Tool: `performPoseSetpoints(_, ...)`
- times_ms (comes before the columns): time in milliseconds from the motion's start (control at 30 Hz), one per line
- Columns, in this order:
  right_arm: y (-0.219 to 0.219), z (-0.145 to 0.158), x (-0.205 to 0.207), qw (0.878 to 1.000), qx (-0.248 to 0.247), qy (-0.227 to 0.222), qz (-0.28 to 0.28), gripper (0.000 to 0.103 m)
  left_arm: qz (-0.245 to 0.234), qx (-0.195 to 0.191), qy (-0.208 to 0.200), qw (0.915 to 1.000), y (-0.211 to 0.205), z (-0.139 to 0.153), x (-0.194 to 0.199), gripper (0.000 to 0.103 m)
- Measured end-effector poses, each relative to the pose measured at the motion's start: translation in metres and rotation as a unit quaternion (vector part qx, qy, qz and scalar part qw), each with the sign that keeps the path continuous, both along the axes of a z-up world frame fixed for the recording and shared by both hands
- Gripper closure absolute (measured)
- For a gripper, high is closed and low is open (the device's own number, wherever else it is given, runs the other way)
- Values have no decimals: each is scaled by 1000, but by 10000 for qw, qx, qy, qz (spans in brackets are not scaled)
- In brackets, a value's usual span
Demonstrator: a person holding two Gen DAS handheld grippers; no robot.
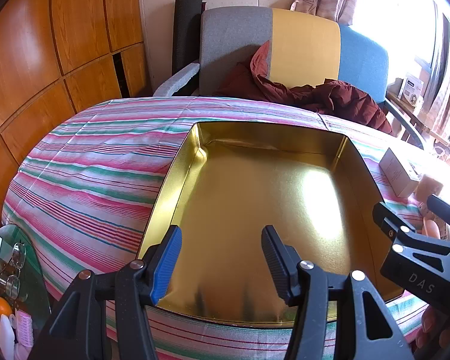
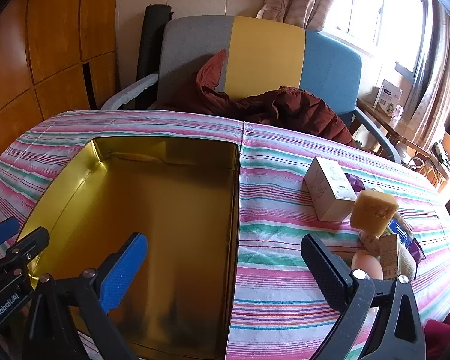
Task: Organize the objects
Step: 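Grasp the green juice box with the right tool while the left tool approaches the pink puff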
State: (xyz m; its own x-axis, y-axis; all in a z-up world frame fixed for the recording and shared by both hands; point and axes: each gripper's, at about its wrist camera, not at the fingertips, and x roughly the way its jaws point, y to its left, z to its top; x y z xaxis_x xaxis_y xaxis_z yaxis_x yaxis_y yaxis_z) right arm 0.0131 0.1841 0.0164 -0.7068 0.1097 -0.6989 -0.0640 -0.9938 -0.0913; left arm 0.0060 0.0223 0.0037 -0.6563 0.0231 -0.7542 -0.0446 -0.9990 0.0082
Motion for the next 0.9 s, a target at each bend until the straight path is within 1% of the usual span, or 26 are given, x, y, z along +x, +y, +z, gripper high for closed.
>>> performPoseSetpoints(233, 8, 3, 2, 9999, -95, 52, -36, 0, -24, -53, -58, 10000, 5, 0, 1, 47)
performPoseSetpoints(333, 14, 7, 4, 9998, -122, 131, -30, 0, -145, -77, -96, 9998, 13, 1, 2, 47)
performPoseSetpoints(400, 22, 11, 7, 9996, -196, 219, -35, 0, -298, 1, -161, 9994, 19, 1, 2, 47)
performPoseSetpoints(467, 33, 16, 10, 9982, -506, 307, 85, 0, -482, 204, -273, 9983, 24, 0, 1, 47)
performPoseSetpoints(533, 46, 21, 16, 9962, -685, 445, 285, 0, -690, 499, -487, 9952, 31, -2, 0, 47)
performPoseSetpoints(633, 68, 24, 29, 9942, -679, 642, 530, 0, -912, 857, -836, 9886, 46, -8, -1, 47)
performPoseSetpoints(667, 80, 22, 33, 9925, -845, 625, 631, 0, -991, 911, -857, 9872, 53, -9, 0, 47)
performPoseSetpoints(700, 92, 20, 35, 9913, -1019, 513, 657, 0, -1095, 957, -838, 9858, 60, -9, 3, 47)
performPoseSetpoints(733, 107, 17, 39, 9908, -1171, 331, 596, 0, -1223, 1000, -783, 9843, 68, -8, 6, 47)
performPoseSetpoints(800, 132, 12, 48, 9915, -1224, 200, 397, 0, -1468, 1026, -715, 9812, 84, -5, 14, 47)
performPoseSetpoints(833, 146, 12, 55, 9931, -1130, 236, 191, 0, -1639, 1009, -714, 9787, 92, -3, 17, 47)
performPoseSetpoints(900, 174, 9, 68, 9949, -906, 336, -278, 0, -2062, 1008, -726, 9706, 113, 3, 22, 47)
